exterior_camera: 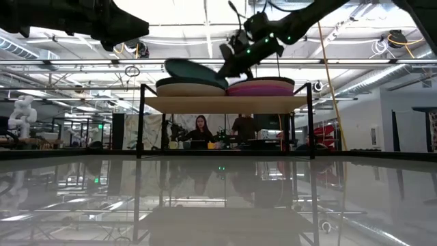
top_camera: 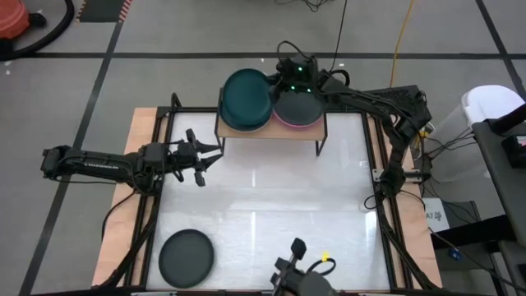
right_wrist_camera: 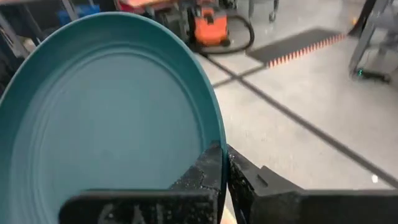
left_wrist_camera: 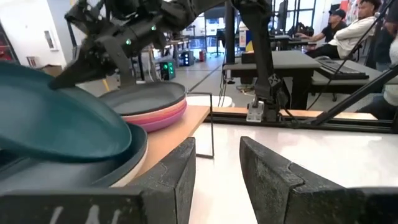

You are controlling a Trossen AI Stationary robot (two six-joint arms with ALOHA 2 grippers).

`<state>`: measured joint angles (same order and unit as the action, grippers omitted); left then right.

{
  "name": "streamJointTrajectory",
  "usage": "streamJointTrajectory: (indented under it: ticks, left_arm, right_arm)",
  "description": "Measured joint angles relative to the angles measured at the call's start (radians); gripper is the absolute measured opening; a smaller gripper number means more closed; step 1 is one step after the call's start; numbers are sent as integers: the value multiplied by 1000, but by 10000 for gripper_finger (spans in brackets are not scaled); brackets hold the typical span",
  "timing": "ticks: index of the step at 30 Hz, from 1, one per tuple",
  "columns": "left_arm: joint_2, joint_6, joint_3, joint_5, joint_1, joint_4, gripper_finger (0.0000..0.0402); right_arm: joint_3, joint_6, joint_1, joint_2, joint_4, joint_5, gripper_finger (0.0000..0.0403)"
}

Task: Place and stack plates onto a shelf
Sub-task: Stack the green plate on top of the dark green plate on the shelf, then stack the black plate on top of the green plate on the shelf

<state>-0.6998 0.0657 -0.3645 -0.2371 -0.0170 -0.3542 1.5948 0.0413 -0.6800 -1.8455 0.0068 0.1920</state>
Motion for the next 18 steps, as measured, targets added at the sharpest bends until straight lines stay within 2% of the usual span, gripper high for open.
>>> streamJointTrajectory:
  ticks: [9,14,18]
  left_arm:
    - [0,-23,0,0,0,39,131]
    - [0,-30,0,0,0,39,131]
    - [0,-35,0,0,0,38,131]
  right_arm:
    - [0,-9,0,-23,-24,0,5]
    - [0,-41,12,-23,-27,-4,33]
    - [0,-81,26,-21,-29,2,70]
